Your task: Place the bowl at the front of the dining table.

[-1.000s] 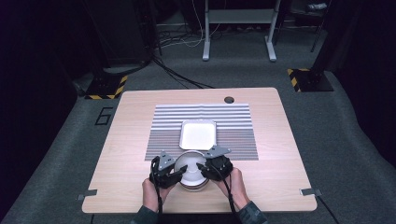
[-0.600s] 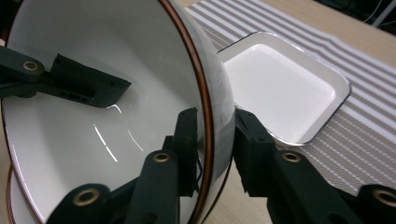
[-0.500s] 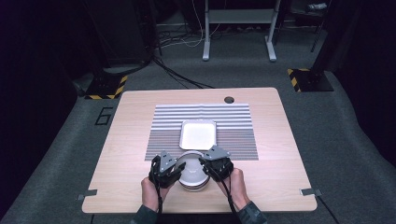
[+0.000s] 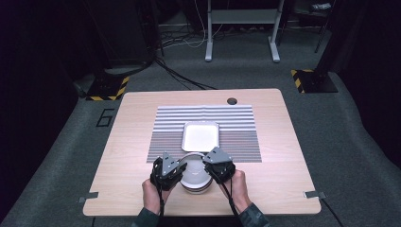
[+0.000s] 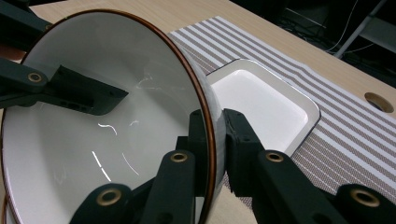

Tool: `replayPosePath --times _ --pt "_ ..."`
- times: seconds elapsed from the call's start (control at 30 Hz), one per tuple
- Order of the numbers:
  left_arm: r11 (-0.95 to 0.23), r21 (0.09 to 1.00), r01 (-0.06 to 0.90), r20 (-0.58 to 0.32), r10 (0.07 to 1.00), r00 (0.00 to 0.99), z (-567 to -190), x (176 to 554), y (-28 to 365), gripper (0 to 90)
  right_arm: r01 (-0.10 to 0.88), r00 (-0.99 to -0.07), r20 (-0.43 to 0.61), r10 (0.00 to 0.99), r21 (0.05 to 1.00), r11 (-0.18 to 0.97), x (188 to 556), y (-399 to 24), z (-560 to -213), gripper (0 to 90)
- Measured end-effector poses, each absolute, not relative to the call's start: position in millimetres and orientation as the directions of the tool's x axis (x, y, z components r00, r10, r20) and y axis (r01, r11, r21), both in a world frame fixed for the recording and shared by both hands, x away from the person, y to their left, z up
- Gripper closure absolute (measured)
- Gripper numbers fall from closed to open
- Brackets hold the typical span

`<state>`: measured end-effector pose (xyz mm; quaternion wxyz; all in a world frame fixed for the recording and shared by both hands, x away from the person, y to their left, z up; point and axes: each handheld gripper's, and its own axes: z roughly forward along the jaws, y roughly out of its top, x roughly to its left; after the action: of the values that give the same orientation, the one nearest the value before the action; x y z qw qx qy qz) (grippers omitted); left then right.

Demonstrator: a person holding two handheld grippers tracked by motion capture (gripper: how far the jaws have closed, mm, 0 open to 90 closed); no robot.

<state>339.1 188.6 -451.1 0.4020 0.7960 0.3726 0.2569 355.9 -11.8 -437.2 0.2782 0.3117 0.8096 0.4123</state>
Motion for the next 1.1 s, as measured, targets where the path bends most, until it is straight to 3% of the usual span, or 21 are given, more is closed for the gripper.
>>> replayPosePath --times 1.1 --pt "-0.383 0.876 0.295 0.148 0.793 0.591 -402 346 186 75.4 0.179 -0.634 -0.242 0.735 0.879 0.443 355 -19 -388 81.1"
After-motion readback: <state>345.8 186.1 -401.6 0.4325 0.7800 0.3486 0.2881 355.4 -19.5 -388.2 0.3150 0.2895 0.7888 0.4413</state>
